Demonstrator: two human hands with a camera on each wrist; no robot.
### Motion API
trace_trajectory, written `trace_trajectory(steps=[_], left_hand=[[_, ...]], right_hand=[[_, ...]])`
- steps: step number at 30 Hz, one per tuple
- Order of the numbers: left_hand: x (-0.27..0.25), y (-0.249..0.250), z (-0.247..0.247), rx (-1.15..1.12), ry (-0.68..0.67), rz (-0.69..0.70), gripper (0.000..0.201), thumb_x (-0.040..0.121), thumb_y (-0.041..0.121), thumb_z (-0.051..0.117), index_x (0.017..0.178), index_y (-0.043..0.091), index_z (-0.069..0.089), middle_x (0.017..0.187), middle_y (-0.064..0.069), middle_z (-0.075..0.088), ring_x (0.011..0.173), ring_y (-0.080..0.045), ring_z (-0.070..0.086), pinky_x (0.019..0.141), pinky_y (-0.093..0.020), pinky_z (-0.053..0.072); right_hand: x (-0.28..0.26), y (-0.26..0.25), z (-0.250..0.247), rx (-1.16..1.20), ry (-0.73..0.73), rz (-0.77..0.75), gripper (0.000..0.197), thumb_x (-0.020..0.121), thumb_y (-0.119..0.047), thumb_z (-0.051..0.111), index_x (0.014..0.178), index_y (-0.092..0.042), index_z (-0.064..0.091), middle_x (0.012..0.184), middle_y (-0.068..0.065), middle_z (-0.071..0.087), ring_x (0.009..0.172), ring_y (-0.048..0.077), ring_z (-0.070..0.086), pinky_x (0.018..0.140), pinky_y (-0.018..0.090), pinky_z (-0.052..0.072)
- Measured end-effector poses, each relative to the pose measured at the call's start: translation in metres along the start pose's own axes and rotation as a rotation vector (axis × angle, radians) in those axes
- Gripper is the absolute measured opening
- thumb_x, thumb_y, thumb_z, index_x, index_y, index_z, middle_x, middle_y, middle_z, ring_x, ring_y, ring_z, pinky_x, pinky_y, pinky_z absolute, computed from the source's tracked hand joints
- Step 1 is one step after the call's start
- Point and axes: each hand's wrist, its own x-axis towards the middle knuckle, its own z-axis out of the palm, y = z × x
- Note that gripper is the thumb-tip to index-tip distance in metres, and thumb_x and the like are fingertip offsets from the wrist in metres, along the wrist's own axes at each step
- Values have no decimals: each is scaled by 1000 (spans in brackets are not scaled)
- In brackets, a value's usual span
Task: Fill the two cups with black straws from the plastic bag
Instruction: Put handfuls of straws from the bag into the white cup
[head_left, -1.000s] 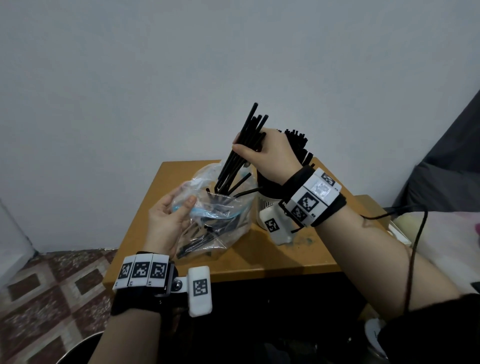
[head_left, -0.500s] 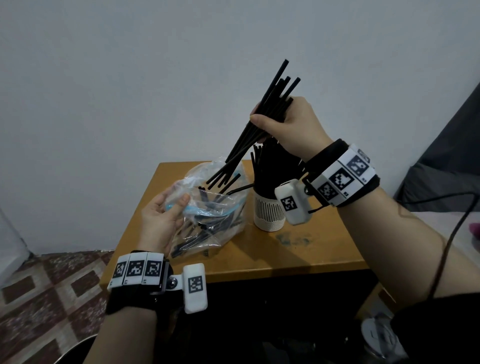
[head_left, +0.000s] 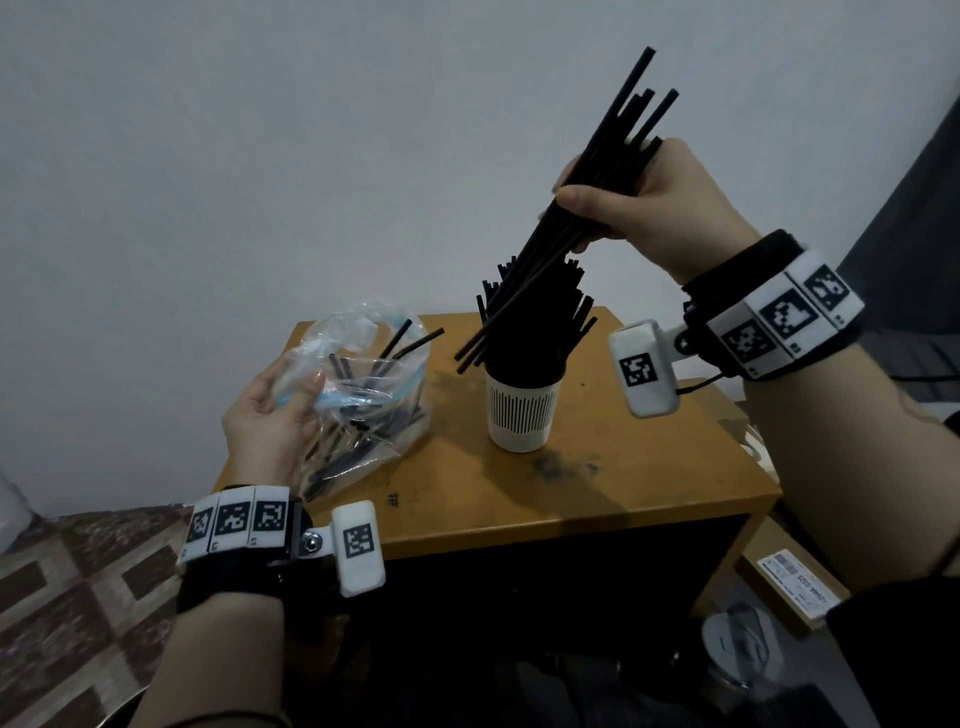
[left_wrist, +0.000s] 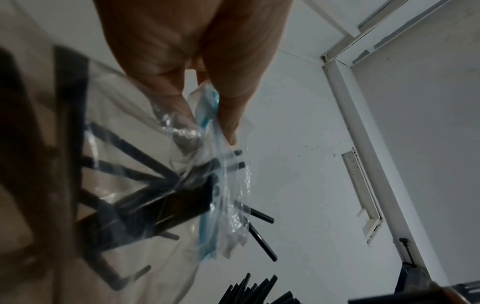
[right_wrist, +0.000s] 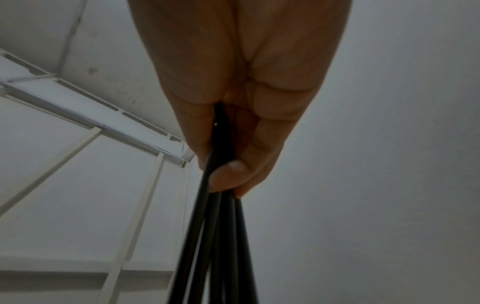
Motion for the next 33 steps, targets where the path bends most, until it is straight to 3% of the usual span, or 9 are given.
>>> trace_trajectory(steps=[5, 11, 14, 17, 20, 24, 27, 30, 33], left_hand=[[-4, 1, 3, 11, -3, 12, 47, 86, 6, 67, 130, 16, 55, 110, -6, 66, 94, -19, 70, 77, -29, 59], [-5, 3, 4, 25, -6, 2, 46, 86, 7, 67, 130, 16, 56, 109, -5, 66, 96, -19, 70, 78, -30, 59], [-6, 4, 5, 28, -17, 4, 47, 87, 6, 66, 131, 15, 54, 108, -4, 66, 95, -18, 69, 78, -30, 58], [-7, 4, 6, 29, -24, -1, 46, 86, 7, 66, 130, 16, 55, 107, -4, 67, 95, -18, 70, 80, -33, 58], [-8, 3, 5, 36, -30, 6, 45, 86, 7, 66, 128, 18, 56, 105, -3, 67, 93, -17, 70, 79, -31, 59], [-10, 2, 7, 37, -34, 10, 45, 85, 8, 68, 128, 17, 57, 112, -8, 67, 92, -20, 71, 78, -33, 59], [-11, 1, 9, 32, -43, 18, 46, 85, 6, 67, 129, 13, 55, 108, -9, 67, 86, -17, 71, 74, -31, 60], [-11, 0, 11, 34, -53, 17, 45, 85, 5, 67, 128, 13, 56, 108, -10, 67, 89, -19, 70, 79, -34, 59], [-11, -2, 11, 41, -70, 17, 44, 86, 5, 67, 128, 12, 56, 103, -7, 68, 80, -15, 72, 76, -32, 60]], right_hand=[[0, 19, -3, -110, -114, 31, 3, 88, -15, 63, 91, -15, 65, 95, 17, 70, 88, 33, 69, 75, 38, 55], [4, 28, -9, -208, -166, 15, 9, 91, -9, 60, 91, -17, 63, 94, 8, 72, 85, 18, 69, 69, 32, 51], [6, 25, -11, -264, -213, 0, 8, 92, -5, 58, 95, -11, 63, 94, 6, 71, 83, 12, 68, 69, 32, 53], [9, 23, -10, -333, -281, -1, 9, 92, -4, 57, 97, -6, 64, 96, 6, 71, 86, 14, 68, 71, 36, 56], [10, 26, -5, -371, -324, 14, 10, 91, -6, 59, 95, -14, 64, 97, 3, 71, 91, 17, 68, 74, 39, 57], [12, 40, 5, -407, -324, 92, 8, 90, -9, 60, 97, -12, 64, 100, 6, 70, 96, 20, 67, 77, 36, 58], [14, 60, 15, -447, -298, 192, 11, 89, -19, 63, 98, -15, 66, 101, 2, 70, 97, 16, 66, 86, 38, 55], [13, 79, 26, -463, -204, 276, 23, 86, -28, 67, 103, -14, 68, 104, 1, 70, 100, 15, 64, 92, 38, 52], [9, 85, 38, -433, -106, 308, 27, 83, -26, 69, 105, -11, 69, 109, 4, 69, 103, 17, 63, 93, 39, 52]])
